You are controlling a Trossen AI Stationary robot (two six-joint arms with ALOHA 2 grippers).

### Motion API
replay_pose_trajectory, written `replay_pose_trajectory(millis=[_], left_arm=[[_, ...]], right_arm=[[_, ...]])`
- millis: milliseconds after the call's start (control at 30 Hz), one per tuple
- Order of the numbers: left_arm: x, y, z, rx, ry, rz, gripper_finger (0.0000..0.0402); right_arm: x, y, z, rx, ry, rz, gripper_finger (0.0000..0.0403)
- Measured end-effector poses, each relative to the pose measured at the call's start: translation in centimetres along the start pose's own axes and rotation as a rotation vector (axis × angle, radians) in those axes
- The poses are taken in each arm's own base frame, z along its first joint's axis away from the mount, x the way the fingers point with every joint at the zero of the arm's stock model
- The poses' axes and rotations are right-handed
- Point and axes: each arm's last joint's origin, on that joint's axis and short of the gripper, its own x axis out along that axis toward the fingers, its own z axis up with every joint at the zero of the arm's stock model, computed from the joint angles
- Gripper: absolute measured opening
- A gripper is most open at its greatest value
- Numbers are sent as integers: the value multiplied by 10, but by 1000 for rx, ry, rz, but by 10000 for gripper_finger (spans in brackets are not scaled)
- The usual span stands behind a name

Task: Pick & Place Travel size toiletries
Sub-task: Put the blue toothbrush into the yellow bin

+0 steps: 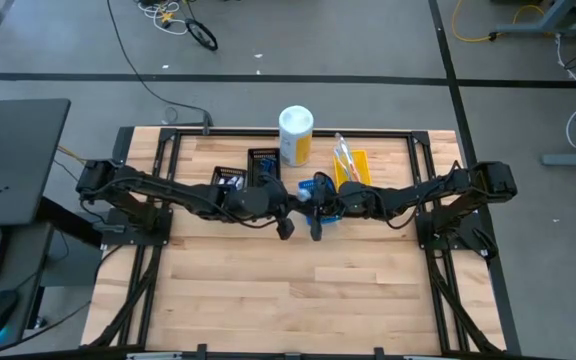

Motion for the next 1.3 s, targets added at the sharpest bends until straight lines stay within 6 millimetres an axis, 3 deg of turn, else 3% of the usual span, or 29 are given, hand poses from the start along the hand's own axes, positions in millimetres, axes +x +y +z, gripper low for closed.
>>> replay_pose_trajectory(millis=[300, 467, 667, 833, 1000, 1300], left_arm=[[0, 7, -4, 110, 16, 136, 101], [1, 18, -13, 143, 110, 217, 144], [0, 24, -23, 179, 205, 266, 163], [0, 27, -22, 200, 187, 323, 153], [2, 32, -20, 188, 182, 344, 143], [4, 34, -21, 163, 199, 322, 141]], right_arm=[[-4, -11, -9, 41, 131, -76, 20], [-22, -23, 7, 64, 129, -149, 20], [-69, -60, 20, 49, 266, -458, 24], [-91, -104, 8, 219, 422, -605, 34], [-89, -136, -6, 320, 495, -579, 37], [-66, -155, -38, 320, 626, -498, 62]])
